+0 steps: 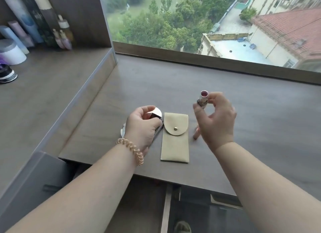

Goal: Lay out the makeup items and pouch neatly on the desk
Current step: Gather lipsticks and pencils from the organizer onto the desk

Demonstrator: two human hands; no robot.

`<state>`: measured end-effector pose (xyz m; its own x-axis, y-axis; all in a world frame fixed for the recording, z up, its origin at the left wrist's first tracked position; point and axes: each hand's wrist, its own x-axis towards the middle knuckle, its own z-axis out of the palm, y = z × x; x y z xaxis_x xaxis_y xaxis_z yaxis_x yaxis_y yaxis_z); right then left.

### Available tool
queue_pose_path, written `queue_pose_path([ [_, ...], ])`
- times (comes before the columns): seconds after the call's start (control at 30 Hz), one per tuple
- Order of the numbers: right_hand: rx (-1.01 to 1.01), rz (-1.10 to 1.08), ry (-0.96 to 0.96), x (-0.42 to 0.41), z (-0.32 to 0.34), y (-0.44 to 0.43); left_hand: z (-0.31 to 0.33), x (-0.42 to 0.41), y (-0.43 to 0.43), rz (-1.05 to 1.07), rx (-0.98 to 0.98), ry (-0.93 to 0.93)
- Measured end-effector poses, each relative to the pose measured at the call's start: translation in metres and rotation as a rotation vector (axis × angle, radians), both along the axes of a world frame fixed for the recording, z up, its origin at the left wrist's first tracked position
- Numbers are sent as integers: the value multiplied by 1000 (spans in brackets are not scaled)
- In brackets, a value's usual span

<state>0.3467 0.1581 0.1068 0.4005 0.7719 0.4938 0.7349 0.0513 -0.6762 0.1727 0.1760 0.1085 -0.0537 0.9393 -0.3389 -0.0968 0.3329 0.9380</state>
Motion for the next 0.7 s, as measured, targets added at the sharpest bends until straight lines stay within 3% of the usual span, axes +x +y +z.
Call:
queue_pose_path([
  [0.1,-138,-233,79,49,-19,-4,-17,28,-13,-155,-31,7],
  [0.17,-267,-238,107,71,-38,-10,-29,49,-21,-239,-13,124],
  [0.3,-487,-90,100,90,-70,-19,-44,89,-32,-232,19,333],
  [0.47,-565,110,-4,96,-84,-12,-49,122,-40,-197,112,613],
  [0.7,-563,299,-83,113,-94,3,-71,155,-43,-116,125,686],
])
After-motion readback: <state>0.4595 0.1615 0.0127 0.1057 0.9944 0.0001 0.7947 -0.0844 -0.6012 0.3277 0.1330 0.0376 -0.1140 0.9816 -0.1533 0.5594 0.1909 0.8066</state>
